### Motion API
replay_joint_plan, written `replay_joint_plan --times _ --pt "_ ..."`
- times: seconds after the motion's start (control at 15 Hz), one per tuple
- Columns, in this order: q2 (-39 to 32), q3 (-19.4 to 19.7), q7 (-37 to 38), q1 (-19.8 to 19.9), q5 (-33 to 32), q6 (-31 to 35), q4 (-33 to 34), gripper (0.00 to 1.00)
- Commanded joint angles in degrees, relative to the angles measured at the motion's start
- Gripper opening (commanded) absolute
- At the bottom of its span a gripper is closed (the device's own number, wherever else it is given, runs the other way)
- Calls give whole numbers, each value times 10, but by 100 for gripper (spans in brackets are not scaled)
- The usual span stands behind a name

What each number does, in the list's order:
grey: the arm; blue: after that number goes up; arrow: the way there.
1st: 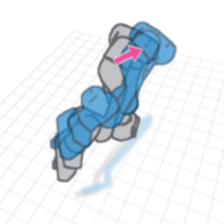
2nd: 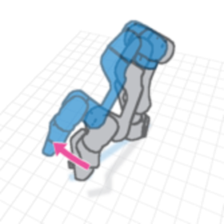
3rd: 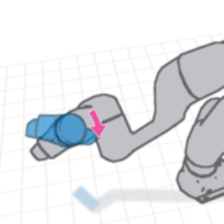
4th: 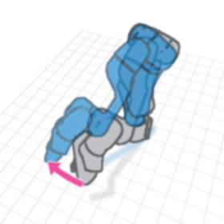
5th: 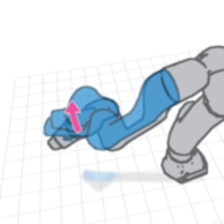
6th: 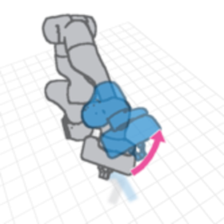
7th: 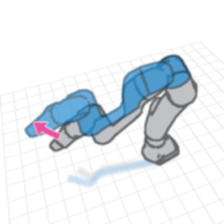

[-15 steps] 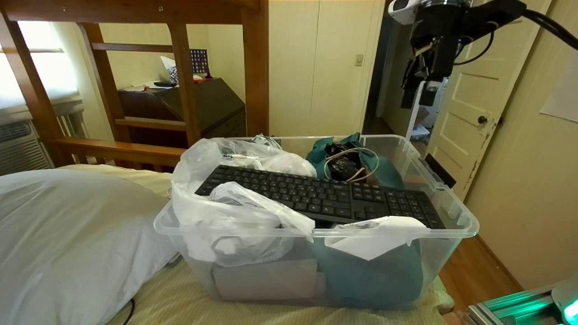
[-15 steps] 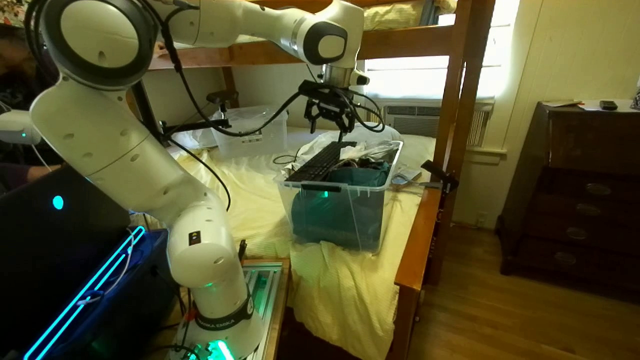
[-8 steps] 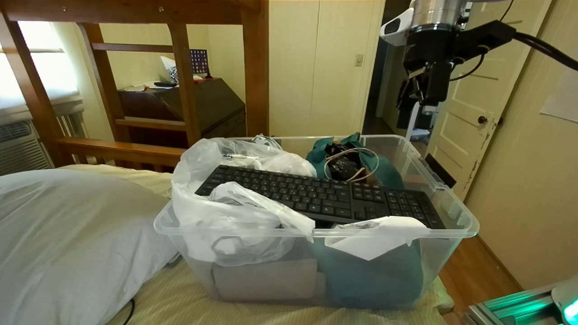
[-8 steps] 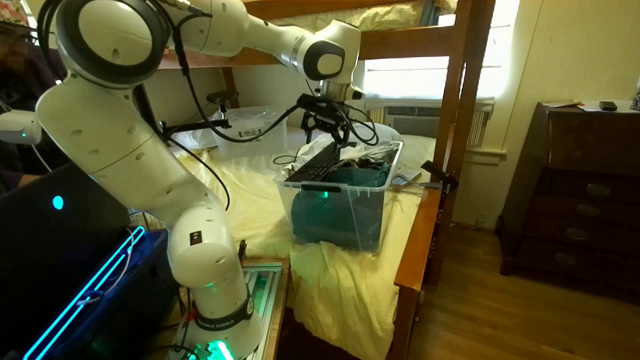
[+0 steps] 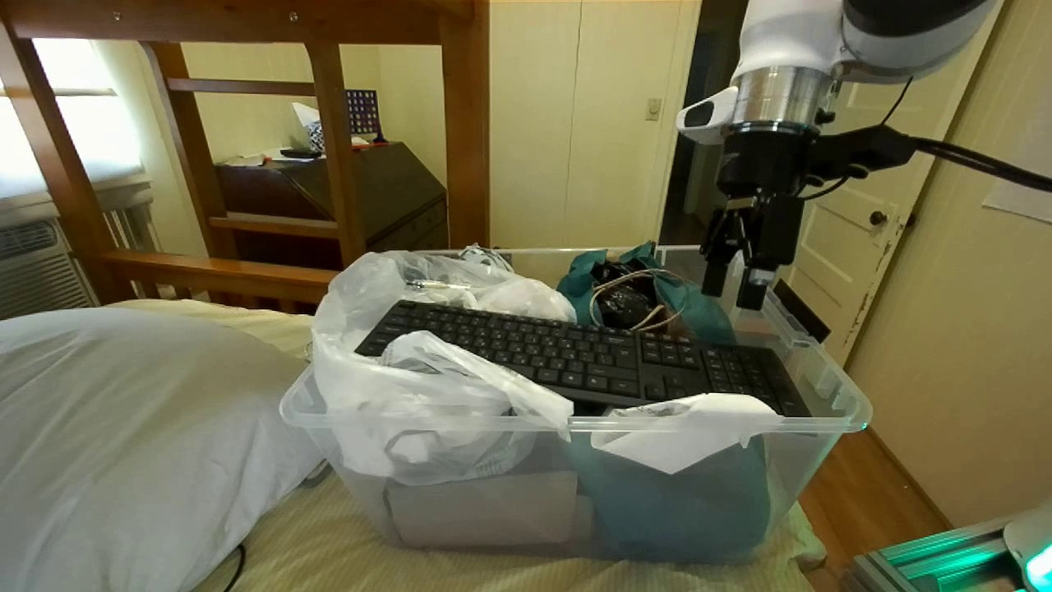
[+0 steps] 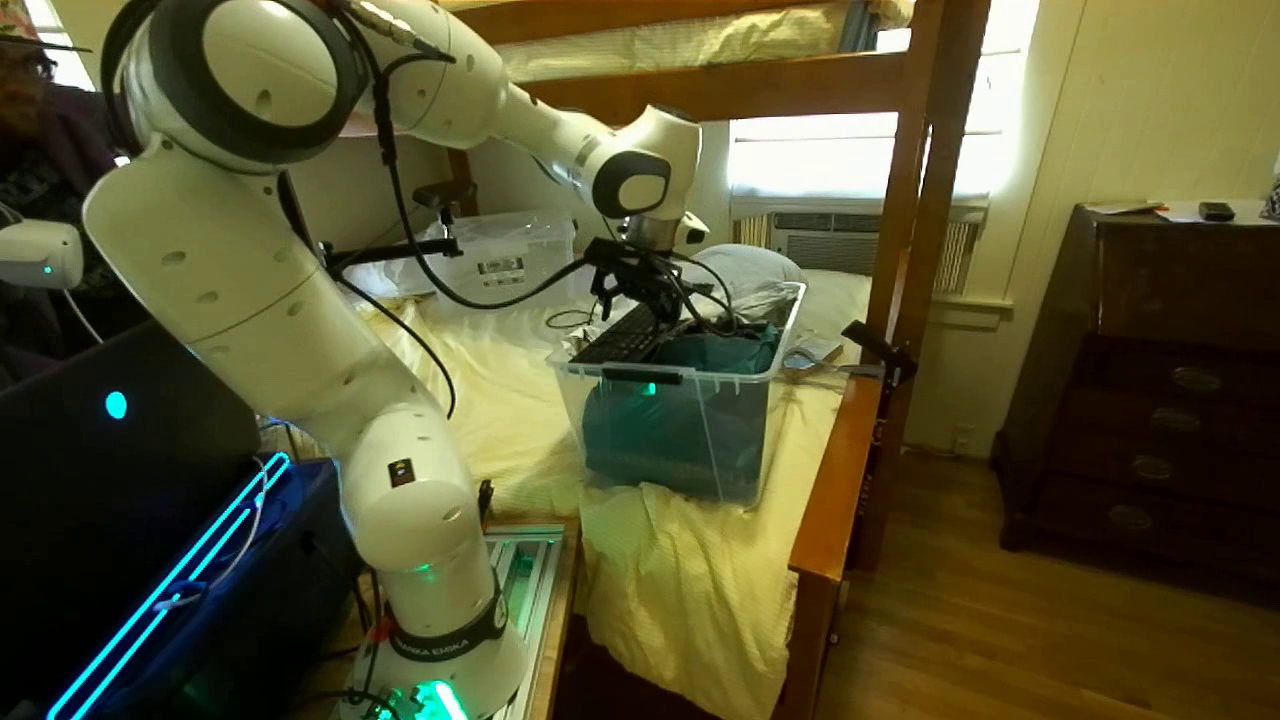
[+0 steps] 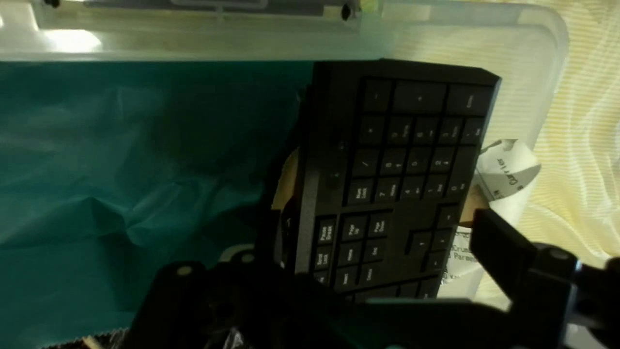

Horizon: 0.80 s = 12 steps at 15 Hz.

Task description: Remove the keyboard from the storage box and place it on the bed

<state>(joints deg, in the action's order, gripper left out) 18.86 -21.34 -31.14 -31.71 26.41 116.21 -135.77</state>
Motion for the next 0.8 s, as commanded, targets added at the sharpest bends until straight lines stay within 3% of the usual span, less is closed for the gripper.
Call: replay_joint_plan --times 0.0,0.2,0.33,0.47,0.53,0.73 --pt "-13 12 -38 -9 20 45 -35 100" --pt "-28 25 -78 -11 53 52 -44 100" --pt "-38 32 -115 -13 95 50 -46 100" --pt "-44 37 -157 -11 154 29 -43 92" --pt "-45 34 -170 -7 173 25 -43 94" --pt "-45 23 -181 7 185 14 -54 94"
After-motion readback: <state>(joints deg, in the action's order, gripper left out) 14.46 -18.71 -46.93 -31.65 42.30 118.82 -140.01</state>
